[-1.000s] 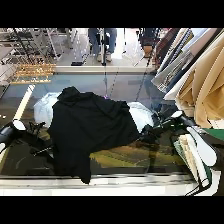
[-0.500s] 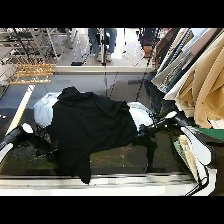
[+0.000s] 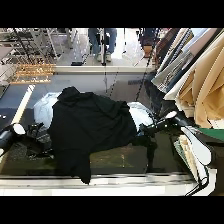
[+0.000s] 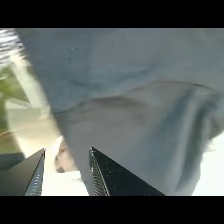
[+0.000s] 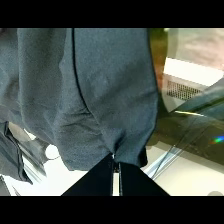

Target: Fold the clothes and pants, and hang the long-sleeved shirts on hangers.

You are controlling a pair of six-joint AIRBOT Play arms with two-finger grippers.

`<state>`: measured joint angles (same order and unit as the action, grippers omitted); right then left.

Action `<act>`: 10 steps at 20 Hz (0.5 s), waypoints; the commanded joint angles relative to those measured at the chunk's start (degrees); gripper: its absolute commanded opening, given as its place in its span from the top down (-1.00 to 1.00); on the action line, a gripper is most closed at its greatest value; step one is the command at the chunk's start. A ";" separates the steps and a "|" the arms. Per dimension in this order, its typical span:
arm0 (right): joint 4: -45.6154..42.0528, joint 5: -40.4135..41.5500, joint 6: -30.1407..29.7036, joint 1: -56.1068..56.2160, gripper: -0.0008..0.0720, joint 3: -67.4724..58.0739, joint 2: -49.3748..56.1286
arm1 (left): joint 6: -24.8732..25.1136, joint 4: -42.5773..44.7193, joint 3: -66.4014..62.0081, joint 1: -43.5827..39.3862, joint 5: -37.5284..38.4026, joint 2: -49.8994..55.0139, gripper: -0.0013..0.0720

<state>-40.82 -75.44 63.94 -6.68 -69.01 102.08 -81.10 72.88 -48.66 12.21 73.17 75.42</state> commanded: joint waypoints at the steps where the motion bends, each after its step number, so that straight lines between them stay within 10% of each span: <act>1: 0.11 0.15 -0.33 0.04 0.92 -0.02 0.04 | -0.74 -0.35 2.58 1.11 -3.08 0.46 0.15; 8: 0.13 -0.09 -0.44 0.04 0.92 -0.04 0.04 | 2.10 -9.53 4.02 -1.18 -9.11 5.84 0.17; 10: 0.09 -0.72 -0.46 0.04 0.92 -0.02 -0.07 | 4.79 -10.01 4.00 -1.84 -9.09 6.25 0.95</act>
<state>-40.71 -75.53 63.51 -6.68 -69.01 102.08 -79.18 64.34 -44.91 11.31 66.24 80.29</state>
